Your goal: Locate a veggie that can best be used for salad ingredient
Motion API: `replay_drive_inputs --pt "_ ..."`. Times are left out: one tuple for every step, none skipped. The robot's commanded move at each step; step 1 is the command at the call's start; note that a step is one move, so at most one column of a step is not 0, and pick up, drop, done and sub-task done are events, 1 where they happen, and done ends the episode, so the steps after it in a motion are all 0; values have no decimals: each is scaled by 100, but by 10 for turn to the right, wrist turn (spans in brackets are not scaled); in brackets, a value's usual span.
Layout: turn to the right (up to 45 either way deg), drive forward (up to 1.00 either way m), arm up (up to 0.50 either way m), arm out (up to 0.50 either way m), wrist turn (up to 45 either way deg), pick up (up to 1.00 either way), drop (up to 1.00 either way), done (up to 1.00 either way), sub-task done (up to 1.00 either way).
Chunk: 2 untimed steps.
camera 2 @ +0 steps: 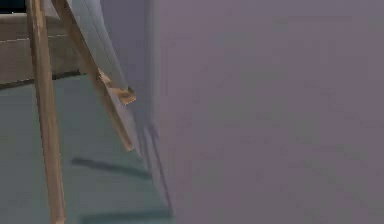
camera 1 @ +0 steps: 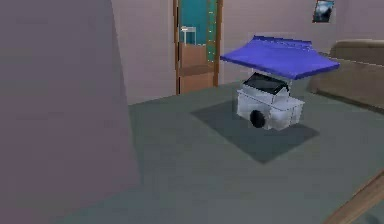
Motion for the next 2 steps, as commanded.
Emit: replay_drive_inputs --pt "0 100 0 0 0 0 0 0 0" --pt "0 100 0 0 0 0 0 0 0"
